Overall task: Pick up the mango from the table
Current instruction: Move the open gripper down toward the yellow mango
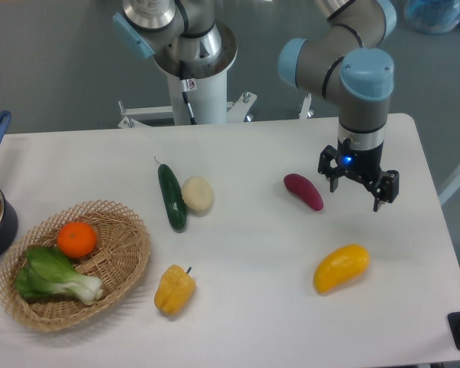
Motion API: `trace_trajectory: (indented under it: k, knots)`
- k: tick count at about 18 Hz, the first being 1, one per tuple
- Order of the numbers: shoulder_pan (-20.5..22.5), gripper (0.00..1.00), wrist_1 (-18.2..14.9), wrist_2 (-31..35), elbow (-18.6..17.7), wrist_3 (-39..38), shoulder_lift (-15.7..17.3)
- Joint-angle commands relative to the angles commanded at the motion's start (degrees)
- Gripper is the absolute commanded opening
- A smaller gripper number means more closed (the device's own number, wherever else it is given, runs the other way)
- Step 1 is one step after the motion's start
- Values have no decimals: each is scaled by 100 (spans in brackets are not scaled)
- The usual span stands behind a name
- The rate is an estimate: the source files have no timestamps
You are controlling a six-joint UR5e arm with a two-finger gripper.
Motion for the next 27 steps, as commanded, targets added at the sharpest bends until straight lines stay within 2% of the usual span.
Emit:
trace_trajectory:
  k: [4,8,15,18,22,27]
  knots:
    - [-26,100,18,-17,114,0,-70]
    - [-149,100,18,0,325,-17,-281]
    - [-377,100,70,0,316,-360,-457]
    - [-430,100,298,9,317,-422,-624]
    - [-492,100,316,9,413,-615,-879]
    - [-527,100,308,0,440,-844,-914]
